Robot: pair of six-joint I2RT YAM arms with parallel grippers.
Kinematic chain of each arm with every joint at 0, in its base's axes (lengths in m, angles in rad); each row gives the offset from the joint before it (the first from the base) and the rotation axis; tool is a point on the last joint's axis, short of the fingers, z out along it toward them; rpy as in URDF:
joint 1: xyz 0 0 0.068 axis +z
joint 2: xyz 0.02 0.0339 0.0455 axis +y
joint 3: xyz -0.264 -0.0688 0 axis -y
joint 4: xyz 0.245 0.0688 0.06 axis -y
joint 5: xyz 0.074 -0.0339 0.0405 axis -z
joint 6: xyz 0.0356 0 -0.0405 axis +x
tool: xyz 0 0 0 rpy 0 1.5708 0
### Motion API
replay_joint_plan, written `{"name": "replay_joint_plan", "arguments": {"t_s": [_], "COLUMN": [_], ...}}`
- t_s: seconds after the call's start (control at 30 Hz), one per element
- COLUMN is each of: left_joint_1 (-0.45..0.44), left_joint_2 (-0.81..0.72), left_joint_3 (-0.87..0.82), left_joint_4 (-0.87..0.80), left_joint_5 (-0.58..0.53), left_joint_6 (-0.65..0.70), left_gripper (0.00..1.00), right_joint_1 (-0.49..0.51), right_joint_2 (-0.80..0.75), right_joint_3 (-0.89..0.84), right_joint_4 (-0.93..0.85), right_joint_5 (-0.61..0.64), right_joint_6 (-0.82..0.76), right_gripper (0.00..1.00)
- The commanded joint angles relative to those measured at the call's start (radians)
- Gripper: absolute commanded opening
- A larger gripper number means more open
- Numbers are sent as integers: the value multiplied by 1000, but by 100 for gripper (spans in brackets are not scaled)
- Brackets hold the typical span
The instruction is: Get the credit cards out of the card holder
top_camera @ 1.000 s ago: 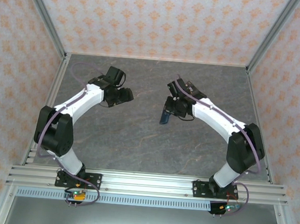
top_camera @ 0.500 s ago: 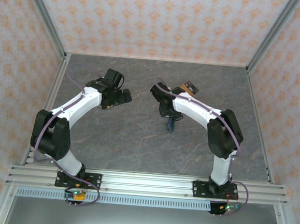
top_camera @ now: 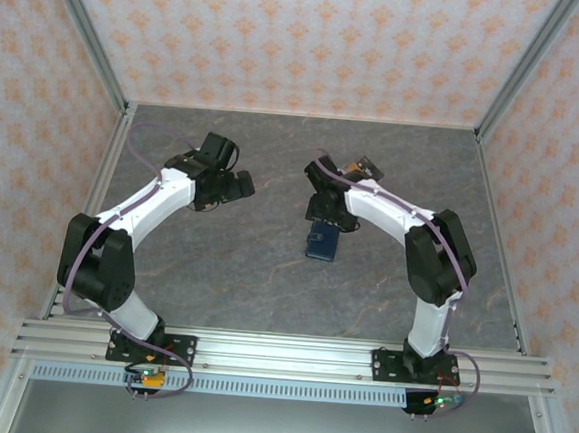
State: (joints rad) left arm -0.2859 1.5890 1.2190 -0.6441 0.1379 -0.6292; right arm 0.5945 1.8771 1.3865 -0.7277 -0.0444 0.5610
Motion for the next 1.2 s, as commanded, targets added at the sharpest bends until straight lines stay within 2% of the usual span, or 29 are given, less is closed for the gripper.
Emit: {"name": "replay_joint_plan", "arguments": {"t_s": [0.0,0.23,0.4,0.77,0.83,0.93,1.03,1.17], "left_joint_1": [8,8,8,8,7,7,1,-28], "left_joint_2": [-20,-23,-23,-8,-1,14,30,62], "left_joint_3": [-6,-5,-5,-6,-9,-10,-5,26], "left_joint_4": [-32,-46,-51,-31,-21,-5,15,22], "left_joint_5": [-15,-10,-5,37,58,101,149,196], "left_joint_6": [-10,-3,-1,-4,-3,7,31,68], "left_gripper": [99,100,100,100,100,100,96,89], "right_joint_1": [-39,-53,-44,91,99,100,96,93], "right_joint_2": [29,110,125,155,126,23,-98,-221], "right_joint_3": [-26,21,36,91,68,-4,-115,-274], "right_joint_4": [87,99,121,121,122,125,138,167], "right_joint_5": [-93,-196,-267,-377,-364,-279,-207,-175], "right_joint_6": [45,39,12,-48,-42,-11,60,177], "right_gripper": [80,78,72,61,58,57,57,51]}}
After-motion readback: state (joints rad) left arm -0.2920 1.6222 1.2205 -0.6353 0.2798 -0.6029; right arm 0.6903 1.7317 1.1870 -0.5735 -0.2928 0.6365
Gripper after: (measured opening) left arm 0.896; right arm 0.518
